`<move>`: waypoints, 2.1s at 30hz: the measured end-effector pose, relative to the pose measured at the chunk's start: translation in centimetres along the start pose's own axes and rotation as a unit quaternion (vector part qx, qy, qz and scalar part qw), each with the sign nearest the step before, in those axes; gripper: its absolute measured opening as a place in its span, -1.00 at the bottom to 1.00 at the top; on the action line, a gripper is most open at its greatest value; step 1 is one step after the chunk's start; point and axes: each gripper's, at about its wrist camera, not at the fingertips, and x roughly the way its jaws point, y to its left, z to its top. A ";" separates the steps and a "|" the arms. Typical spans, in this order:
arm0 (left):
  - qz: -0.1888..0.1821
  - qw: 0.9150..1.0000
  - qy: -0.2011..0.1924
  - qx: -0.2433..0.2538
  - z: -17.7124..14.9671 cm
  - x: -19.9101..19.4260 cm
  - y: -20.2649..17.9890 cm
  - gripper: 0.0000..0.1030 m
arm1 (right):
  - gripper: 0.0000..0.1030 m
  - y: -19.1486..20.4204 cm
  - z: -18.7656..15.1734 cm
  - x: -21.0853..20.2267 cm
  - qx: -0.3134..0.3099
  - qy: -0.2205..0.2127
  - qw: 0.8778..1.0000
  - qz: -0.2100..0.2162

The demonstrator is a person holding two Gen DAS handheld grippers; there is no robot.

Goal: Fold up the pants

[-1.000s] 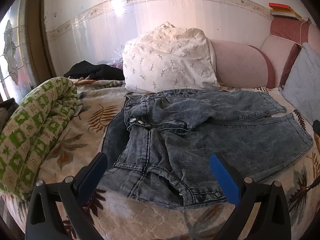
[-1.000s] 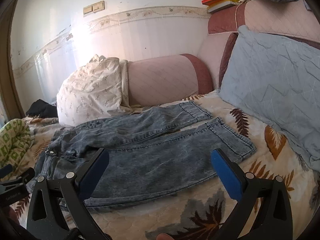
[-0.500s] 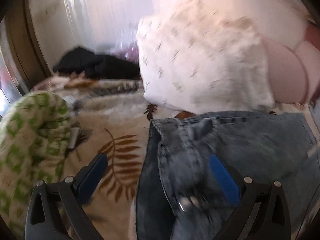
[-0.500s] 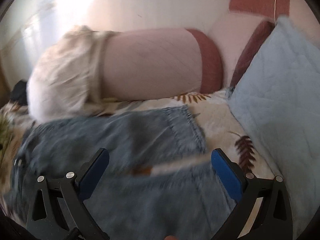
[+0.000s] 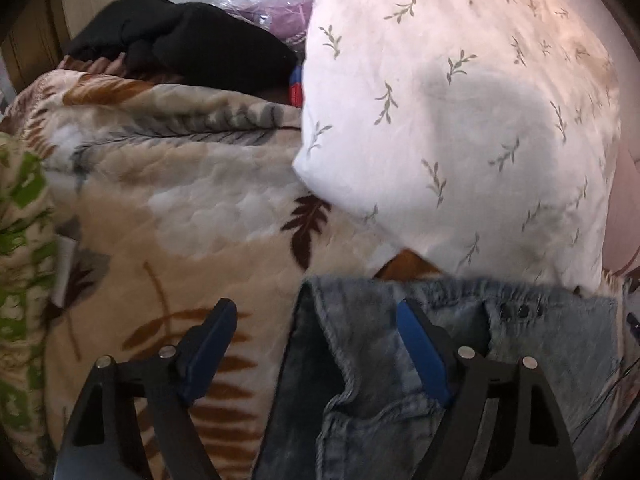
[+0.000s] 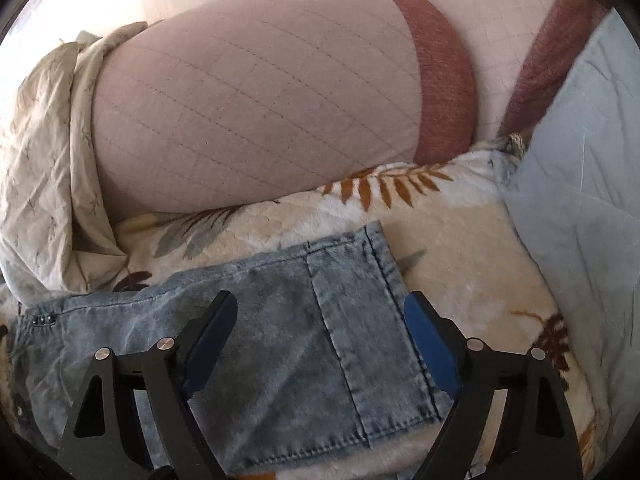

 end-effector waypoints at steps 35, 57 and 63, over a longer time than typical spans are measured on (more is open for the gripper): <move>-0.110 0.993 -0.033 0.003 -0.8 -3.9 -2.2 -0.77 | -0.72 -2.0 4.0 6.2 0.019 0.017 1.000 0.008; -0.217 0.974 -0.070 0.012 -17.9 -20.5 5.1 -0.78 | -0.74 -9.9 -13.3 -16.9 0.102 -0.088 0.986 0.103; -0.212 0.976 -0.030 -0.024 -24.4 -16.9 8.6 -0.78 | -0.72 -13.1 -19.1 -15.5 0.138 -0.039 0.984 0.107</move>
